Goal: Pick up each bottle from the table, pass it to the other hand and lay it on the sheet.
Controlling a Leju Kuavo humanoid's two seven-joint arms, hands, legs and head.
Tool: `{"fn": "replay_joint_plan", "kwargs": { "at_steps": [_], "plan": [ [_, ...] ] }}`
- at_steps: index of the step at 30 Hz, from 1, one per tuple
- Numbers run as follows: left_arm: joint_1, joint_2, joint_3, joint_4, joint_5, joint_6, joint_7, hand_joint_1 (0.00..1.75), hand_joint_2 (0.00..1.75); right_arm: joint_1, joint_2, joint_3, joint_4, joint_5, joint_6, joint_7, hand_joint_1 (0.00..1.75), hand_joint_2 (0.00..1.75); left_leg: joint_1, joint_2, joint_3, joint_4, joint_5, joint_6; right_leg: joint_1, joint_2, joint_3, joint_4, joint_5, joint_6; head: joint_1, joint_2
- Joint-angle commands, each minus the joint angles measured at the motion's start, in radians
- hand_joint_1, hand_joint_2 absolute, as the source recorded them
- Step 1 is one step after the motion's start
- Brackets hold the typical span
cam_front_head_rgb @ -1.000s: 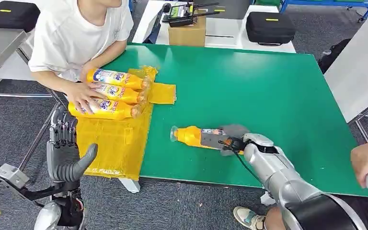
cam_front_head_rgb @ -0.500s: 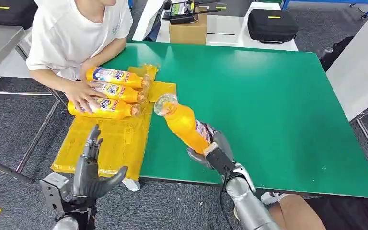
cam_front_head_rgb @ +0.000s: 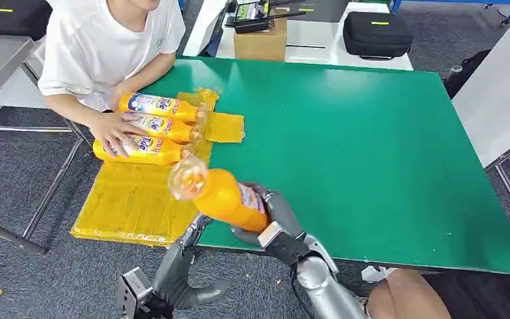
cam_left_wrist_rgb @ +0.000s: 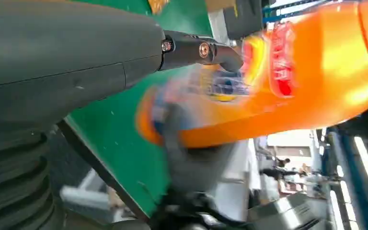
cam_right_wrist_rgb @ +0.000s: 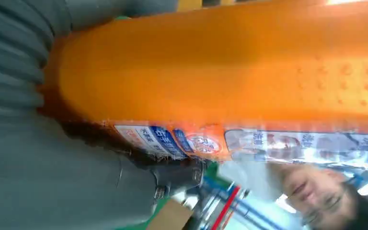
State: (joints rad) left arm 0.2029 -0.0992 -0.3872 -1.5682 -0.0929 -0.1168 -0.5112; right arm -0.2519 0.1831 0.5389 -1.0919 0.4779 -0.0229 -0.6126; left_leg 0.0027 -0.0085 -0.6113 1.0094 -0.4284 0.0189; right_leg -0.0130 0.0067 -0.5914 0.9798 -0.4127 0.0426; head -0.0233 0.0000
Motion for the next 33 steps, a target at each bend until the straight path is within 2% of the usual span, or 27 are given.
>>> {"fn": "replay_joint_plan", "kwargs": {
  "at_steps": [1,11,17,18,19,20,22,23,25,33],
  "plan": [
    [-0.097,-0.061,0.027,0.101,0.105,0.048,0.048,0.00,1.75,-0.026,0.026,0.181,0.137,0.034,-0.045,-0.039,1.75,1.75,0.000,-0.001,0.004,-0.001,-0.001,-0.001,0.001,-0.002,0.004,-0.001,-0.001,-0.001,0.000,0.000],
    [-0.115,-0.071,0.034,0.118,0.140,0.128,0.086,0.00,1.75,-0.028,0.037,0.251,0.120,0.015,-0.060,-0.049,1.75,1.75,0.000,0.001,0.002,-0.001,-0.001,-0.001,0.000,0.000,0.003,-0.001,-0.001,-0.001,0.000,0.000],
    [-0.127,-0.062,0.028,0.114,0.235,0.072,0.061,0.00,1.75,-0.064,0.045,0.319,0.164,-0.003,-0.035,-0.018,1.71,1.75,0.000,0.001,0.004,-0.001,-0.001,-0.001,0.000,0.000,0.004,-0.001,-0.001,-0.002,0.000,0.000],
    [-0.126,-0.062,0.030,0.108,0.260,0.050,0.060,1.61,1.75,-0.069,0.044,0.323,0.181,0.002,-0.040,-0.005,1.19,1.75,0.000,0.001,0.002,-0.001,-0.001,-0.001,0.000,0.000,0.002,-0.001,-0.001,-0.001,0.000,0.000],
    [-0.124,-0.061,0.032,0.105,0.269,0.042,0.061,1.75,1.75,-0.071,0.044,0.324,0.190,0.008,-0.048,-0.001,0.05,1.75,0.000,0.001,0.004,-0.002,-0.001,-0.001,0.000,0.000,0.004,-0.001,-0.001,-0.002,0.000,0.000],
    [-0.118,-0.059,0.040,0.098,0.317,0.004,0.071,1.75,1.75,-0.061,0.048,0.316,0.204,0.018,-0.093,-0.001,0.00,1.75,0.000,0.000,0.003,-0.001,0.000,-0.001,0.000,-0.001,0.003,-0.001,-0.001,-0.001,0.000,0.000],
    [-0.113,-0.059,0.046,0.095,0.336,-0.008,0.074,1.75,1.75,-0.056,0.047,0.314,0.210,0.025,-0.108,0.000,0.00,1.75,0.000,0.000,0.003,-0.002,0.000,-0.001,0.000,-0.002,0.004,-0.002,-0.001,-0.001,0.000,0.000],
    [-0.111,-0.062,0.056,0.093,0.365,-0.024,0.075,1.75,1.75,-0.054,0.048,0.312,0.212,0.024,-0.119,0.004,0.00,0.00,0.000,0.000,0.005,-0.002,-0.001,-0.001,0.000,-0.002,0.006,-0.002,-0.002,-0.002,0.000,0.000],
    [-0.111,-0.061,0.060,0.093,0.374,-0.029,0.076,1.75,1.75,-0.052,0.047,0.310,0.210,0.023,-0.122,0.007,0.00,0.00,0.000,0.000,0.002,-0.001,0.000,0.000,0.000,-0.001,0.002,-0.001,-0.001,-0.001,0.000,0.000],
    [-0.108,-0.081,0.125,0.092,0.470,-0.046,0.099,1.75,1.75,-0.033,0.034,0.300,0.194,0.033,-0.140,0.042,0.00,0.00,0.000,-0.001,0.001,-0.001,0.000,-0.001,0.000,-0.002,0.002,-0.001,-0.001,-0.001,0.000,0.000]
  ]
}}
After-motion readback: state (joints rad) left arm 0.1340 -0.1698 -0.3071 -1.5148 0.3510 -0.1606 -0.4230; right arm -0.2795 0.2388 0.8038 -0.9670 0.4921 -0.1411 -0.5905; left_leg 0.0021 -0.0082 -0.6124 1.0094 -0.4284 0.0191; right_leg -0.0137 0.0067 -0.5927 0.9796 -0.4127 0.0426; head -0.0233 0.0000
